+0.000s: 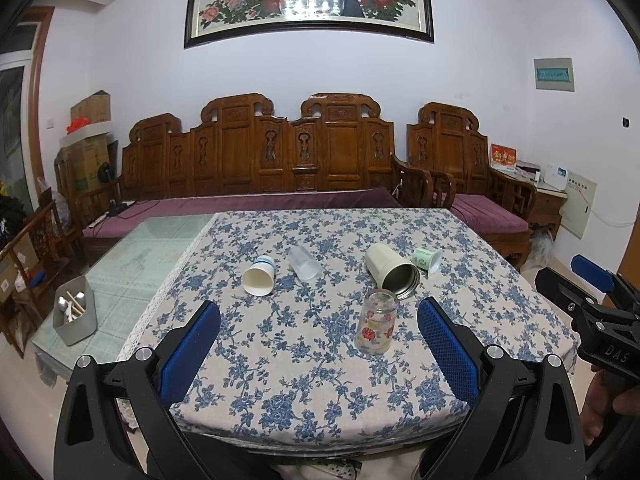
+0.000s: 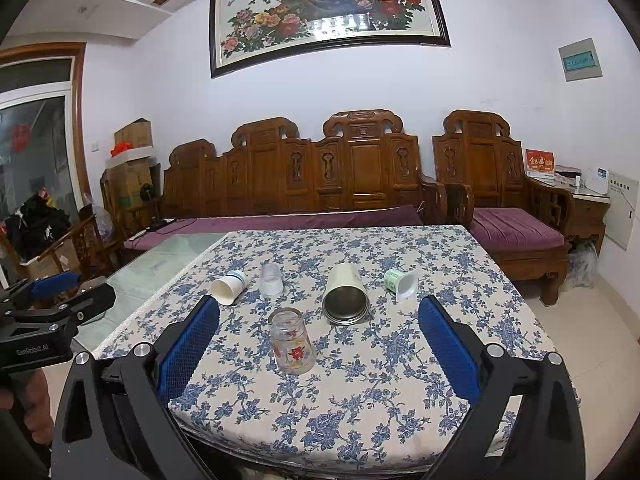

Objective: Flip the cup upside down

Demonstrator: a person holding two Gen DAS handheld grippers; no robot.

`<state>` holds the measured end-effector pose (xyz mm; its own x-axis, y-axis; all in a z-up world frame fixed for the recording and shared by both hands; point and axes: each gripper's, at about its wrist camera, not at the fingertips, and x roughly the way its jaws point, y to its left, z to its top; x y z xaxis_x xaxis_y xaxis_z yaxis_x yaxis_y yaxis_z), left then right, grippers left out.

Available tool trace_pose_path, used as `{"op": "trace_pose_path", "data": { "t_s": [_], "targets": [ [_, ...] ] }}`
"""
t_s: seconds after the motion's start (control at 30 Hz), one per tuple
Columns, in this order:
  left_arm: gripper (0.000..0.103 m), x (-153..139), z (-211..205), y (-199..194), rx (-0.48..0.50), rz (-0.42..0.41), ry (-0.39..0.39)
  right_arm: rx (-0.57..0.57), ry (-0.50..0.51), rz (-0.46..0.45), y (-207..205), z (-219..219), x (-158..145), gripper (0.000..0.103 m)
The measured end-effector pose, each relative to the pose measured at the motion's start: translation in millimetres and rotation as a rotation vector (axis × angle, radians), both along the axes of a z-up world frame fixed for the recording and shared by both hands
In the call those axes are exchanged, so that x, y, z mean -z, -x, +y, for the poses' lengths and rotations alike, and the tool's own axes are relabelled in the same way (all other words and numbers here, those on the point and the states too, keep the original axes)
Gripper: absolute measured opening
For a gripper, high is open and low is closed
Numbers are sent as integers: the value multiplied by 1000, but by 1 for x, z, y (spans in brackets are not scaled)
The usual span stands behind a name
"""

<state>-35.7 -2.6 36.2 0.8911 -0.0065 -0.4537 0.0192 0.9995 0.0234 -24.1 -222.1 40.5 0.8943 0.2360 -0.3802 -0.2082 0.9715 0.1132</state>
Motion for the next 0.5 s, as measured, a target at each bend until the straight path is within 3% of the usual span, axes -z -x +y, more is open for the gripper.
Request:
{"op": "trace_pose_path", "data": {
  "t_s": [0.5],
  "targets": [
    [95, -1, 2, 3, 5, -4, 7, 2, -3, 0, 1, 0, 0, 100]
  ]
}}
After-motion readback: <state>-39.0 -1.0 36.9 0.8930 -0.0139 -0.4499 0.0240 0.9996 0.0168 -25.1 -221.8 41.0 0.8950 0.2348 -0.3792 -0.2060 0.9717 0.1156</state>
